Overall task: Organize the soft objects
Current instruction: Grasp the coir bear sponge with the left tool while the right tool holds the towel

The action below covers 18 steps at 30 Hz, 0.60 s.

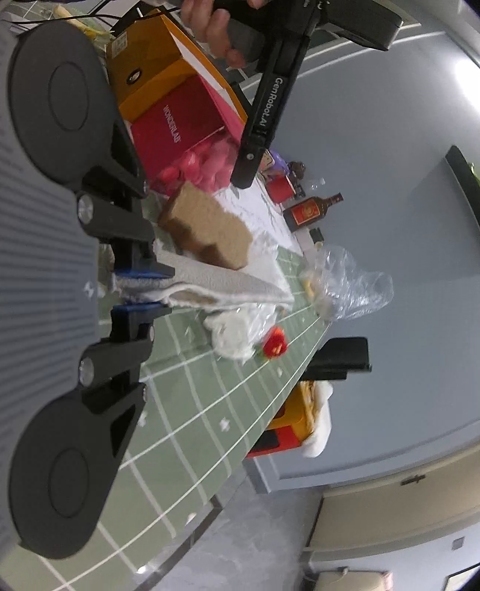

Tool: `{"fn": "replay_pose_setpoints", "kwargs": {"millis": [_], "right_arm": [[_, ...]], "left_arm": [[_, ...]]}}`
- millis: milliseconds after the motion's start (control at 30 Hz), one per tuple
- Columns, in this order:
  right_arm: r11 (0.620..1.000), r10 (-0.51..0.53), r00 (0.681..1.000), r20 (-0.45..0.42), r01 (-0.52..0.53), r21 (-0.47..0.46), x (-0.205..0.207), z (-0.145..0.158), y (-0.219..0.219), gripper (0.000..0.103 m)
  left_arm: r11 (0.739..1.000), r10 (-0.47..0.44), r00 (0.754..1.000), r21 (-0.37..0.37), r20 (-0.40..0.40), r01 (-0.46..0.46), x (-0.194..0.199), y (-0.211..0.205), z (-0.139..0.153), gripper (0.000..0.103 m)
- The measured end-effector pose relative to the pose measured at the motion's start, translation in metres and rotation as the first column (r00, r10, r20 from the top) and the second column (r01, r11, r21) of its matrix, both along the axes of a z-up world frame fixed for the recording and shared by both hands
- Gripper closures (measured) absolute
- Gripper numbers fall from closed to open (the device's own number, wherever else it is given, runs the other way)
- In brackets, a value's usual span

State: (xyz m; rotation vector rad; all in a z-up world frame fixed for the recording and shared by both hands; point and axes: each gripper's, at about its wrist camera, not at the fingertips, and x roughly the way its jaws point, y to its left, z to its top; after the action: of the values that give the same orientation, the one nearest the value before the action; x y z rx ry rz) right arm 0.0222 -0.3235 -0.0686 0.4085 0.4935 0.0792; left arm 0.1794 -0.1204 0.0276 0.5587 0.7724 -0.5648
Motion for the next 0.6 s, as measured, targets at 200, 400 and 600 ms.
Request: {"fn": "replay_pose_setpoints", "kwargs": {"millis": [200,400,600], "right_arm": [[0.999,0.016,1.000,-0.006,-0.016,0.032,-0.001,-0.014,-0.006,0.092],[0.997,0.057,0.998,-0.009,-0.056,0.062,0.005,-0.021,0.000,0.092],[0.992,0.083,0.997,-0.005,-0.082,0.096,0.005,-0.027,-0.004,0.092]], "left_arm": [[0.989,0.051,0.999,0.137,0.006,-0.052,0.013,-0.034,-0.019,0.022],[0.976,0.137,0.990,0.174,-0.021,-0.131,0.035,-0.053,-0.030,0.025],[0.947,0.231,0.972,0.242,-0.050,-0.212,0.060,-0.065,-0.052,0.025]]}}
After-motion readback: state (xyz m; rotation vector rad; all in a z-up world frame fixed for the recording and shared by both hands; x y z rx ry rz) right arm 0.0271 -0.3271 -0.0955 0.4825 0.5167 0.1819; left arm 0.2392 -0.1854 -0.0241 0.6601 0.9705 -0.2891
